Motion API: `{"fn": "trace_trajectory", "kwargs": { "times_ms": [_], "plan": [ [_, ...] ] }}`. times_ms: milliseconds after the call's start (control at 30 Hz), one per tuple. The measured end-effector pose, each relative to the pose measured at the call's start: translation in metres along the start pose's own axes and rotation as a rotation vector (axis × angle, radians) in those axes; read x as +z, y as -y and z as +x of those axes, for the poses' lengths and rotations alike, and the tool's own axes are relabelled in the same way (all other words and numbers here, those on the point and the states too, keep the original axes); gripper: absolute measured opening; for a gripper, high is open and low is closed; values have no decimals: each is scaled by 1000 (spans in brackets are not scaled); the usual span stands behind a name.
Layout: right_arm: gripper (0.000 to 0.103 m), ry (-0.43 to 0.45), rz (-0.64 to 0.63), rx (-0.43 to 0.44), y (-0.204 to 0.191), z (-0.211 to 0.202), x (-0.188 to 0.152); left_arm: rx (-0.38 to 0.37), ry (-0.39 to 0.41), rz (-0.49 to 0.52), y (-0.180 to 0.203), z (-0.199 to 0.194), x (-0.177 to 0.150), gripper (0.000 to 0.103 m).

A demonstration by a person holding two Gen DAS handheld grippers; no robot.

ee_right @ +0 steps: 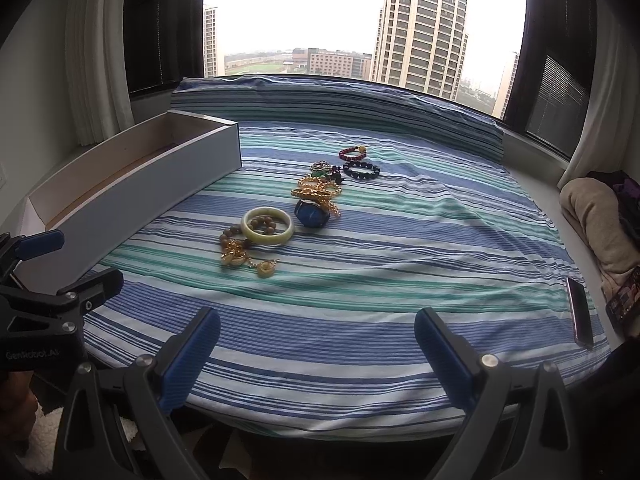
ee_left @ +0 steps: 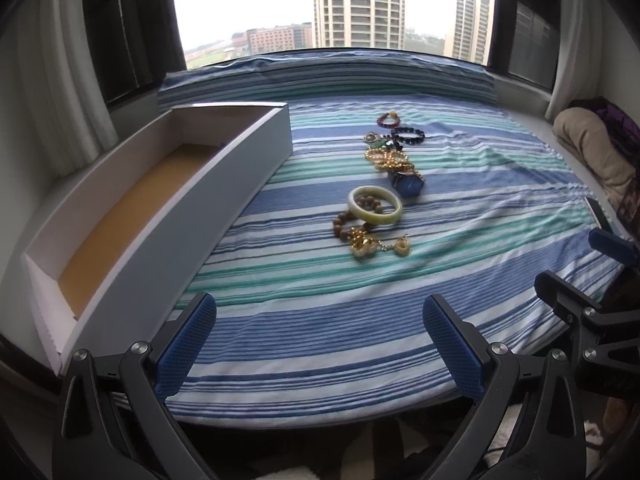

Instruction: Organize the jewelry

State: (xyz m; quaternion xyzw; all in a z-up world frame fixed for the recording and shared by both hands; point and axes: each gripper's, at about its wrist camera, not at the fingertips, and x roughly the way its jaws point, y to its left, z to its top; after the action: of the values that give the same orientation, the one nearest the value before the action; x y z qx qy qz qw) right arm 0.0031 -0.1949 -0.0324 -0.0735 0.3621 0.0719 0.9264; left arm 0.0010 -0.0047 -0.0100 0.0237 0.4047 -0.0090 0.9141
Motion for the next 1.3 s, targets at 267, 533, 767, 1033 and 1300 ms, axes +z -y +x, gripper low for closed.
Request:
{"fn": "trace_trajectory", "kwargs": {
  "times_ms": [267,533,767,1033,1300],
  "plan": [
    [99,-4,-1,-1,-1,1,1,-2,-5,-7,-2,0,-1,103],
    [99,-7,-2,0,-2,1,1,-2,-6,-8,-2,0,-1,103],
    [99,-8,3,1,0,2,0,-2,-11,-6,-2,1,-2,103],
    [99,-4,13,1,1,1,-1,0,-13,-5,-1,1,-3,103],
    [99,-10,19,3,3,3,-2,-10,-31,-9,-1,6,-3,103]
  ]
}}
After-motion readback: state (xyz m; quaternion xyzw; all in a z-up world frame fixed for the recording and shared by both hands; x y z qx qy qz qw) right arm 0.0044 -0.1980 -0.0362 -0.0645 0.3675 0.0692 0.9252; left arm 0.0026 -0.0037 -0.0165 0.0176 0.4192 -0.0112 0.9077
